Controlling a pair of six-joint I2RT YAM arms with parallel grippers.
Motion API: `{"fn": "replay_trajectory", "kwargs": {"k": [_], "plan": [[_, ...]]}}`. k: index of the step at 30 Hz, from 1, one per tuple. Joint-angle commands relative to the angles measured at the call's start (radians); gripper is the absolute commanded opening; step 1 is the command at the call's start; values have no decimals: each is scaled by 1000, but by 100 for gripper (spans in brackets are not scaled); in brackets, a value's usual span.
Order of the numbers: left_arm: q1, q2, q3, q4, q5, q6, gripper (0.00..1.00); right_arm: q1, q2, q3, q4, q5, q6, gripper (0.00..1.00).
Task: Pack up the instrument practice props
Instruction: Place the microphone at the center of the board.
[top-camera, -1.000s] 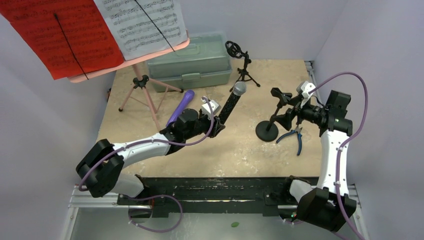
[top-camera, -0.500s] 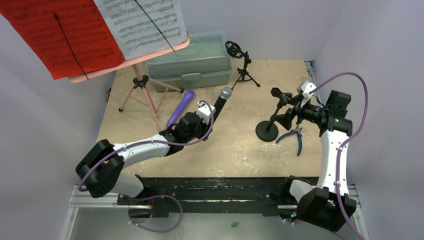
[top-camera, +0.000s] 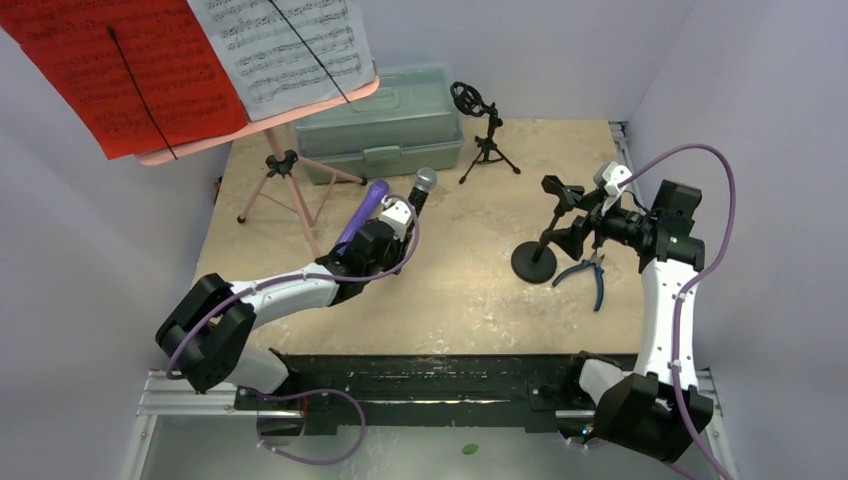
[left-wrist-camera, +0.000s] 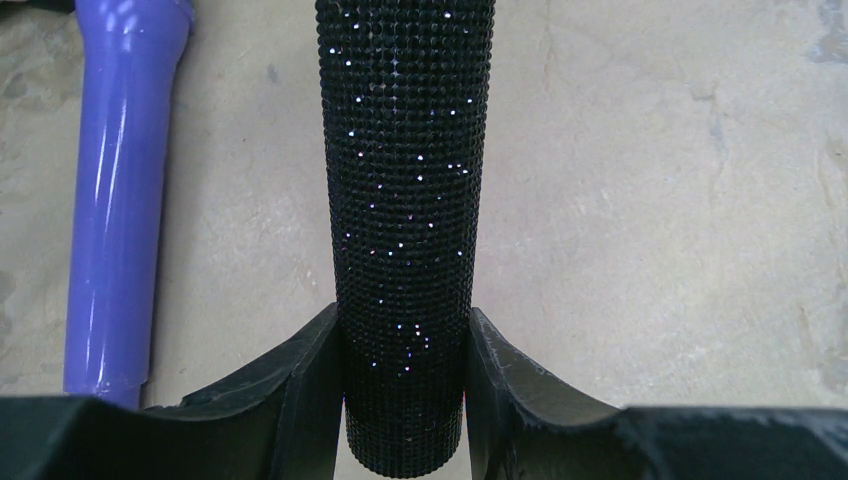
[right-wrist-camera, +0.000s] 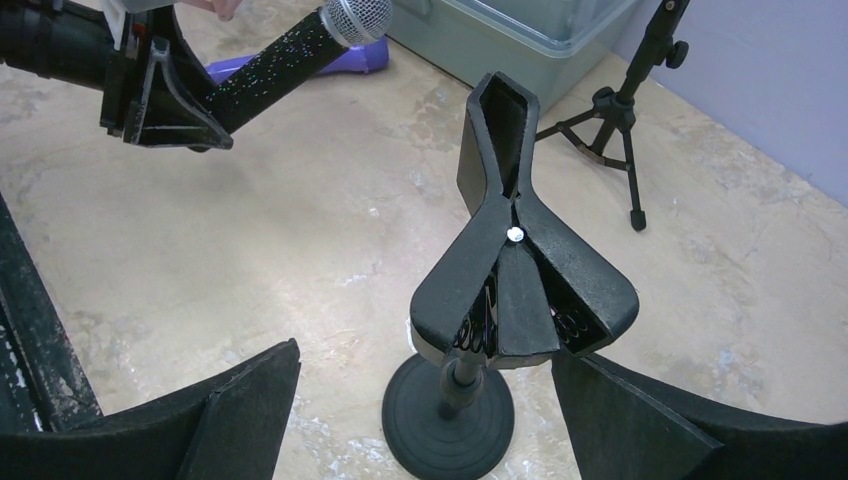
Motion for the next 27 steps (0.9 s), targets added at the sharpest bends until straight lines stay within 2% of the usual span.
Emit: {"fn": "replay_trajectory", "kwargs": {"k": [1,27], "plan": [[28,13,37,24,-47,-14,0,-3,5,1,3,-13,-1,99],[82,127,121,9,-170,-20,0,-2,21,1,-3,-12,-4,99]]}}
